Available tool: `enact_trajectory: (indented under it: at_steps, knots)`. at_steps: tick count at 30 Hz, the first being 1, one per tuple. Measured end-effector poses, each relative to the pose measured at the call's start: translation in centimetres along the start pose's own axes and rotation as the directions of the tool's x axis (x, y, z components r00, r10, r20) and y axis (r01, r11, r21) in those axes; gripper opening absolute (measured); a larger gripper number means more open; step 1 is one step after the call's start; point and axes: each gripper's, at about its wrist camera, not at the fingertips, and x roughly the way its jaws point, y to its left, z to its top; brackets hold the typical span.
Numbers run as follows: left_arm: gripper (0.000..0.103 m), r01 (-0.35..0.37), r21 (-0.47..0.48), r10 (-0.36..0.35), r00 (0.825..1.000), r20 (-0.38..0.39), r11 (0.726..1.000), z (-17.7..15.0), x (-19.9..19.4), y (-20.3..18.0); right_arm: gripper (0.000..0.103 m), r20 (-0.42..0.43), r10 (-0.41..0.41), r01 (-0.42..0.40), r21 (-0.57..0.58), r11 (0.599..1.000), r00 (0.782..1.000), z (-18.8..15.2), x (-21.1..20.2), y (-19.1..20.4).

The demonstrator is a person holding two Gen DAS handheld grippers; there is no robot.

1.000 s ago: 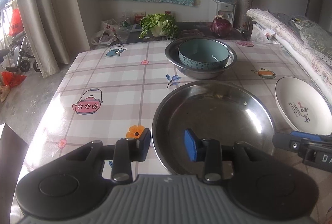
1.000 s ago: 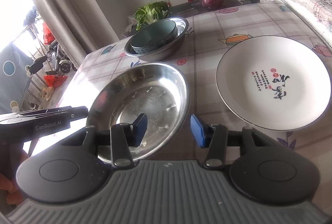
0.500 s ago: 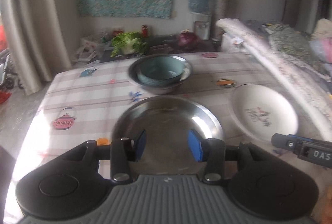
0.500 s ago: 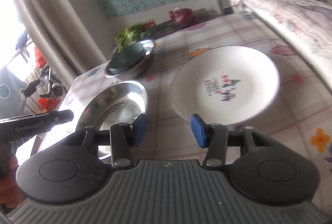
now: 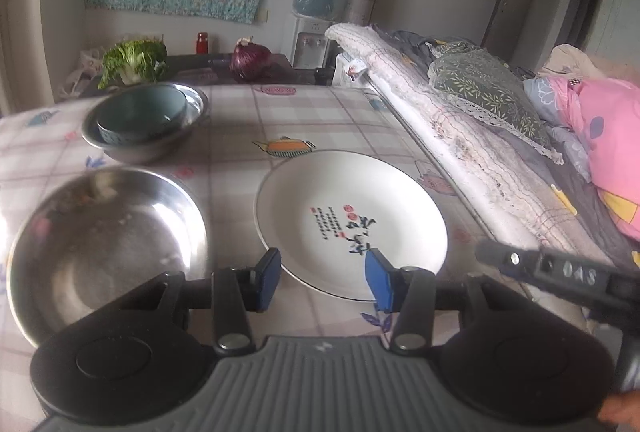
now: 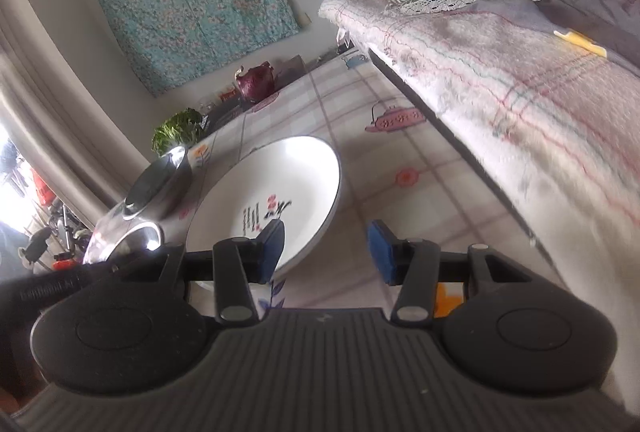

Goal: Organize plates and bowls
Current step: 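Move both tools to the white printed plate and close on its rim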

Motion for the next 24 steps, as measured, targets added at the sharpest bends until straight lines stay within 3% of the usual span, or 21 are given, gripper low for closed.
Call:
enact_trajectory:
  at_steps: [9,17,19,24]
  knots:
    - [0.048,-0.043,-0.105,0.037,0.998,-0.059,0.994,-0.8,2.9,0.2,0.044,-0.054,0.050,-0.053,-0.047,0.998,0.997,6.3,7.7,-0.6]
    - [0.047,-0.067,-0.153,0.052,0.993,-0.103,0.986,-1.3,5.0,0.8,0.044,-0.203,0.076,-0.099,-0.107,0.989,0.976,9.1,14.9,0.0]
    - [0.045,-0.075,-0.156,0.058,0.992,-0.111,0.985,-1.1,5.4,0.9,0.043,-0.237,0.097,-0.121,-0.090,0.989,0.967,9.0,16.1,-0.2]
    - [0.030,-0.088,-0.159,0.071,0.991,-0.112,0.983,-0.9,6.0,0.8,0.028,-0.268,0.148,-0.166,-0.045,0.985,0.952,8.5,16.7,-0.3]
